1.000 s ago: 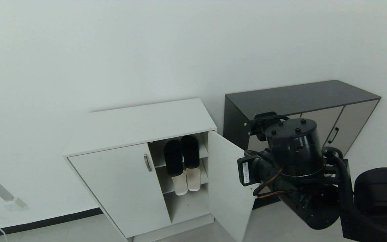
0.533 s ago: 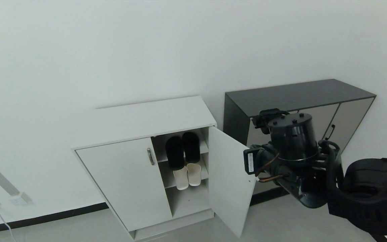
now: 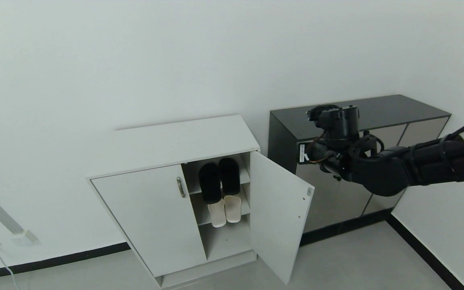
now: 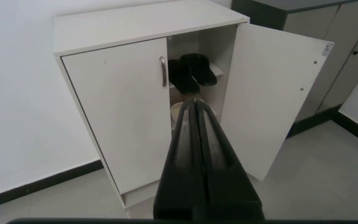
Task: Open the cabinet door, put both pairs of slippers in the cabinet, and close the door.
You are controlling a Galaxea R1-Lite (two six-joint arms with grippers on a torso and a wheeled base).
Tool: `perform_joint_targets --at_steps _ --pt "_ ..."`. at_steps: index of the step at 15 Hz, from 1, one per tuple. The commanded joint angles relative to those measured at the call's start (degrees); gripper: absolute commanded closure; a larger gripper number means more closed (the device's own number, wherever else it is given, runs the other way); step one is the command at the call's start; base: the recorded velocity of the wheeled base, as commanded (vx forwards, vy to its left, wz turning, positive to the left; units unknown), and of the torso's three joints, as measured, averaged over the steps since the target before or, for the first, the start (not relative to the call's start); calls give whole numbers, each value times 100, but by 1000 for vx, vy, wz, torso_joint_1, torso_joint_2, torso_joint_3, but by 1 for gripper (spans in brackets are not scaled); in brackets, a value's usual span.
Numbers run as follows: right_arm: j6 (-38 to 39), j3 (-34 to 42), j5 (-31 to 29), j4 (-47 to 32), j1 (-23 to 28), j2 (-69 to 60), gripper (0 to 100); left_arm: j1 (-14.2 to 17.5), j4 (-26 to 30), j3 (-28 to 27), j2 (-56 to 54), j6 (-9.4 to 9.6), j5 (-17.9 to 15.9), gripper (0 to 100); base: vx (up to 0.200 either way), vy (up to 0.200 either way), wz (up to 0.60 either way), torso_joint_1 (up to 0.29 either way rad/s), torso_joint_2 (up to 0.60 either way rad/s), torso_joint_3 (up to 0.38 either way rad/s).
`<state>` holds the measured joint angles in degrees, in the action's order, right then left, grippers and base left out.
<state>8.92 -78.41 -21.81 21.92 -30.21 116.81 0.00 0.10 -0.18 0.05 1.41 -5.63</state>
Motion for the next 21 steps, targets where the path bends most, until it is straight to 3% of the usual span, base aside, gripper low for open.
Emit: perform_joint_targets --at_steps 1,6,21 --pt "13 -693 151 -47 349 914 100 0 -1 1 4 -1 1 100 0 0 0 0 0 0" --pt "13 -1256 406 -47 648 1740 100 0 -1 1 4 -1 1 100 0 0 0 0 0 0" --pt "48 -1194 546 -540 569 1845 100 0 -1 1 -5 8 1 100 0 0 0 0 0 0"
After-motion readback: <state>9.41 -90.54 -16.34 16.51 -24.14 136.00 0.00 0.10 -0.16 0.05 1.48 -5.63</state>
